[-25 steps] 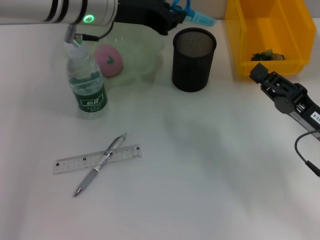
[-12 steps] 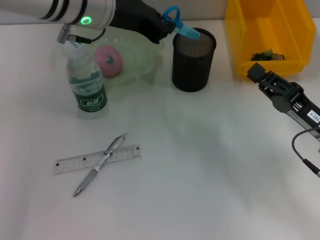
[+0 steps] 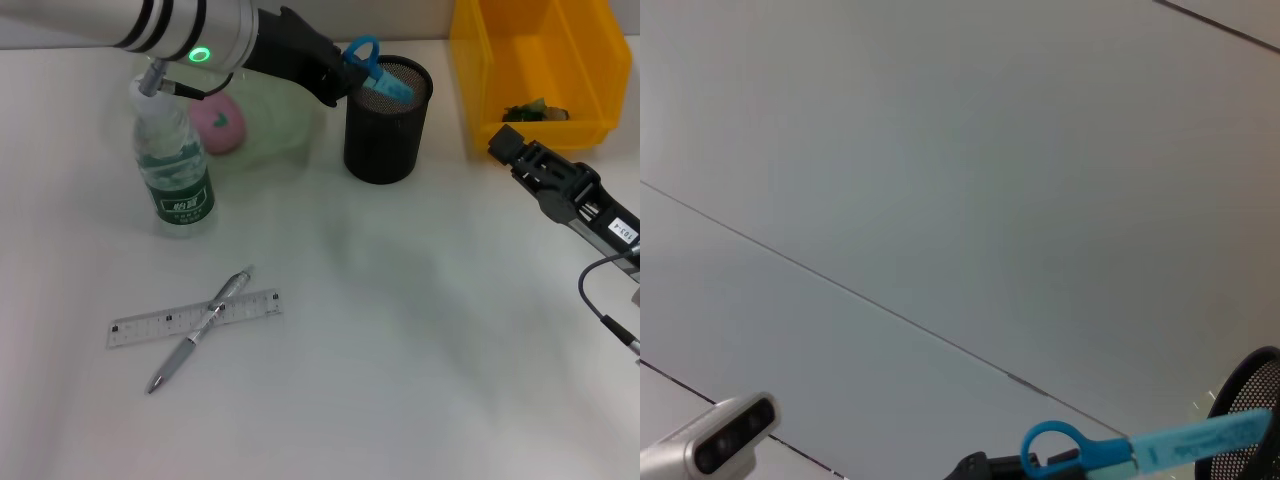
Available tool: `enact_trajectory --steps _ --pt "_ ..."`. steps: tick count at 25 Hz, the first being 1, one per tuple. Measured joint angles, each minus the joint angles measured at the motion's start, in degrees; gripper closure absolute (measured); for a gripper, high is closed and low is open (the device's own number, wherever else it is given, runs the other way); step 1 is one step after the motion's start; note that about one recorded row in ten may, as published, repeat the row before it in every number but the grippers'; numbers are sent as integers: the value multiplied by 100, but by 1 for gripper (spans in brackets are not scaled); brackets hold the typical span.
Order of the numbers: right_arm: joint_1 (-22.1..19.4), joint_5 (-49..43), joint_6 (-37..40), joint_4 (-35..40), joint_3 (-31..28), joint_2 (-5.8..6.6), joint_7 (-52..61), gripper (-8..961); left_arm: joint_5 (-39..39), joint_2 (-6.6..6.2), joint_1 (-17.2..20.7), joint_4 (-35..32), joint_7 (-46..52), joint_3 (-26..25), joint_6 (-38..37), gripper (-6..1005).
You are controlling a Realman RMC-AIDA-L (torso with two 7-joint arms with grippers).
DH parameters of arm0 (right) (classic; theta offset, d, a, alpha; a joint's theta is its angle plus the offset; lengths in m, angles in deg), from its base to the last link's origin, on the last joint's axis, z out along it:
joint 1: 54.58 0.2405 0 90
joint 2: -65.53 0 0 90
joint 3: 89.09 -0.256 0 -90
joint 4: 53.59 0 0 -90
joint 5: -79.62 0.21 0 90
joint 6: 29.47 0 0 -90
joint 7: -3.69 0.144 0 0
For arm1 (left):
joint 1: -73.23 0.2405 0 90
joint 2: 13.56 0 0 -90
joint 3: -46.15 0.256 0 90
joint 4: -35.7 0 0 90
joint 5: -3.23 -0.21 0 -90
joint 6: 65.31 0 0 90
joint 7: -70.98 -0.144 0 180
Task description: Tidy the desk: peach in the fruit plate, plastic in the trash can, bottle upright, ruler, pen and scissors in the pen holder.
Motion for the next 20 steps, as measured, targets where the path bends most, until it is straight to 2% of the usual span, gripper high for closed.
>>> enact_trajectory --steps 20 --pt "-5 -20 1 -3 62 -8 -5 747 -83 10 -78 141 34 237 255 856"
